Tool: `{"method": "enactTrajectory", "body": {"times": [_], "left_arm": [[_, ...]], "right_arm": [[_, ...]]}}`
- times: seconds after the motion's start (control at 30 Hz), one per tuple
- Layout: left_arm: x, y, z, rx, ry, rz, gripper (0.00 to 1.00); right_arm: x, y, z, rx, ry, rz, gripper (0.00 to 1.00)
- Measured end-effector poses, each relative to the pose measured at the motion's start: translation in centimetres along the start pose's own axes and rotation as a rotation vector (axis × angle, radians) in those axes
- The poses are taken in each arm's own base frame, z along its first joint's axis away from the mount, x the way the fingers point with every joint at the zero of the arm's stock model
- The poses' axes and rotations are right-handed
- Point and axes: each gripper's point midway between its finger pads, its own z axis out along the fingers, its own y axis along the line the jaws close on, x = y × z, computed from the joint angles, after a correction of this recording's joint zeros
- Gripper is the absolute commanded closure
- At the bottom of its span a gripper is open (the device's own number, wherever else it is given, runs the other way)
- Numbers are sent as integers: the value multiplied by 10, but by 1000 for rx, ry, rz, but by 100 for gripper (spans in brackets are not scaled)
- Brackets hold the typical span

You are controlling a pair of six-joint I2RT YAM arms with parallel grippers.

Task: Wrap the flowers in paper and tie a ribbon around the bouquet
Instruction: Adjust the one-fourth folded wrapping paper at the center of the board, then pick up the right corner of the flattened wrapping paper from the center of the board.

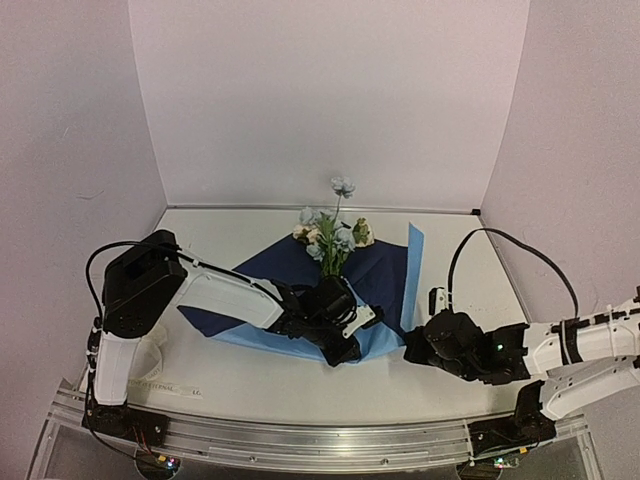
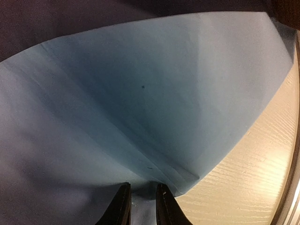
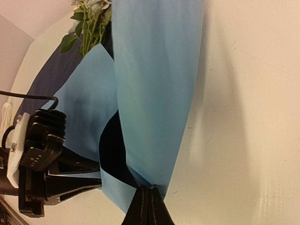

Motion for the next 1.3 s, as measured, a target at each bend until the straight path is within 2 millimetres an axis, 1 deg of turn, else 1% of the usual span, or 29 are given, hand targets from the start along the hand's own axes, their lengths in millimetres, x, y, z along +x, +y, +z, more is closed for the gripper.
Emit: {"method": "enactTrajectory", "body": {"times": [0.1,0.23,0.37,0.43,0.63,0.77,0.93,1.03,1.1,1.2,1.3], "left_arm": [[-2,-3,3,0,1,5,79],[-2,-5,5,3,-4,4,76],[-4,-7,5,10,-9,-7,72],[-4,-7,5,12,-11,-17,68],[-5,-8,2,13,-26,-44,58],[-3,-7,-12,5,-36,-71,54],[-16,-6,-44,-3,-94,-106,54],[-19,2,-66,-19,-130,-143,53],[-14,10,-79,-38,-141,-174,53],[2,27,-97,-79,-138,-232,53],[24,45,-111,-117,-129,-297,54]], "right_arm": [[0,-2,-8,2,7,-53,100],[2,-6,-13,17,26,-118,100],[3,-9,-17,17,38,-167,93],[2,-9,-20,12,37,-183,89],[-1,-8,-25,-2,31,-201,85],[-1,-15,-28,1,27,-215,85],[4,-29,-30,27,26,-241,92],[4,-34,-30,42,22,-250,92],[4,-35,-30,44,19,-252,89],[3,-35,-31,45,17,-253,73],[2,-44,-36,71,21,-258,47]]}}
